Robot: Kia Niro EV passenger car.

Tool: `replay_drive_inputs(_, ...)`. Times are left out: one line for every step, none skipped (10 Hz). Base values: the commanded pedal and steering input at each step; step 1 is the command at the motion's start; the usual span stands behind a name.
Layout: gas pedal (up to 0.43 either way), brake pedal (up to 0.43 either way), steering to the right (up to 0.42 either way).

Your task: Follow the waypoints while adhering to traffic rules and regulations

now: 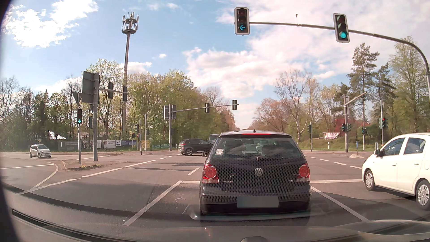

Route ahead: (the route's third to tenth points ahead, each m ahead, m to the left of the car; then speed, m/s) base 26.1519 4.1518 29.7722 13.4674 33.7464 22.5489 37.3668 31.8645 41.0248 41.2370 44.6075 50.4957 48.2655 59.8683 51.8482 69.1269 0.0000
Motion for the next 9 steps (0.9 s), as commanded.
replay_drive_inputs(0.000, 0.250, -0.001)
replay_drive_inputs(0.000, 0.250, -0.001)
replay_drive_inputs(0.000, 0.250, -0.001)
replay_drive_inputs(0.000, 0.250, -0.001)
replay_drive_inputs(0.000, 0.250, -0.001)
replay_drive_inputs(0.000, 0.250, -0.001)
replay_drive_inputs(0.000, 0.250, -0.001)
replay_drive_inputs(0.000, 0.250, -0.001)
replay_drive_inputs(0.000, 0.250, -0.001)
